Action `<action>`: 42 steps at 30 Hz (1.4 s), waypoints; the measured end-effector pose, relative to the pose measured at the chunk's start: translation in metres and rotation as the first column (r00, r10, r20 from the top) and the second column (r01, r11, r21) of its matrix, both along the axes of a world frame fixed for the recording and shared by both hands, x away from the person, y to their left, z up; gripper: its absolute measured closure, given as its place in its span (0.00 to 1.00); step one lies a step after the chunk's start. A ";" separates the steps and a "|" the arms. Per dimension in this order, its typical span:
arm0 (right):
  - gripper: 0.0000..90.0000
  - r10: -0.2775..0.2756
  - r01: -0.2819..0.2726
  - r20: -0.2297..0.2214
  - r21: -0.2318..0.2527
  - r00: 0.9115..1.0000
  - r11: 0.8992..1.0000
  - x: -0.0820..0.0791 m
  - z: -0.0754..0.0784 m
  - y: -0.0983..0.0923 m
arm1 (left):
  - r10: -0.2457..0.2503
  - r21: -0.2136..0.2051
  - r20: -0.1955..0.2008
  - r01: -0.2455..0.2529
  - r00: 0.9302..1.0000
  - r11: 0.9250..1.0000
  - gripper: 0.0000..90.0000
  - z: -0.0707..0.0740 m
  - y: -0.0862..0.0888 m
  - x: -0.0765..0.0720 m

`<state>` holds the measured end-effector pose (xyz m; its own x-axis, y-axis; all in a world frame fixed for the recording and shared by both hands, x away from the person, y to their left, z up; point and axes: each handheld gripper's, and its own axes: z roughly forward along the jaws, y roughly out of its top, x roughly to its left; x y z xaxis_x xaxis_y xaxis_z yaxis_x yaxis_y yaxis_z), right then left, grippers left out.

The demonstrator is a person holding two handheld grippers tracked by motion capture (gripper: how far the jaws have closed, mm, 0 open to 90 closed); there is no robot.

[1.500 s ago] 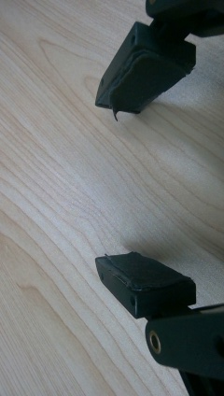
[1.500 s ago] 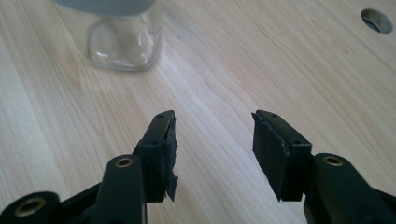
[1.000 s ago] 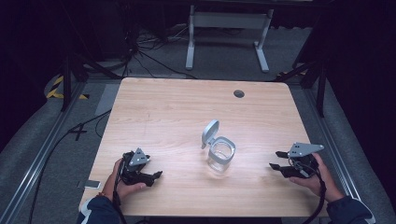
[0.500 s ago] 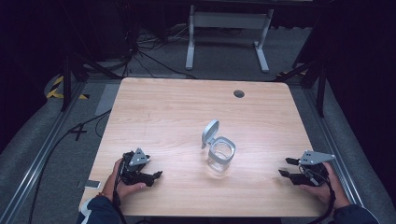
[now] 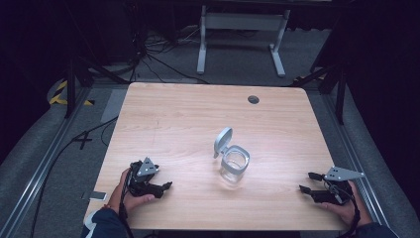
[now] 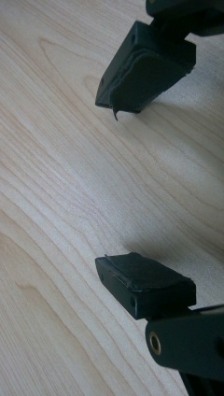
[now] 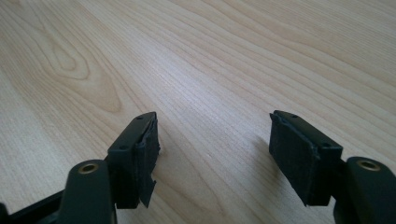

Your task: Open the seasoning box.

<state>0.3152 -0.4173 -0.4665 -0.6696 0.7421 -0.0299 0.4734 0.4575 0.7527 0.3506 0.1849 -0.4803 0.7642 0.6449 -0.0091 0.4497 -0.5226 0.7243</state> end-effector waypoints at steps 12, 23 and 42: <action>0.36 0.002 -0.002 -0.001 -0.001 1.000 1.000 0.000 0.000 0.000 | -0.005 0.004 -0.004 0.005 1.000 1.000 0.20 0.000 -0.002 0.001; 0.36 0.002 -0.002 0.000 0.000 1.000 1.000 0.002 0.000 0.001 | -0.010 0.006 -0.010 0.010 1.000 1.000 0.18 0.000 -0.002 0.003; 0.36 0.006 -0.006 -0.001 0.000 1.000 1.000 0.002 0.000 0.001 | -0.013 0.004 -0.012 0.013 1.000 1.000 0.17 0.000 -0.003 0.004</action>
<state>0.3171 -0.4167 -0.4665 -0.6738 0.7383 -0.0297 0.4712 0.4603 0.7524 0.3547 0.1818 -0.4804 0.7725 0.6348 -0.0158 0.4515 -0.5317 0.7166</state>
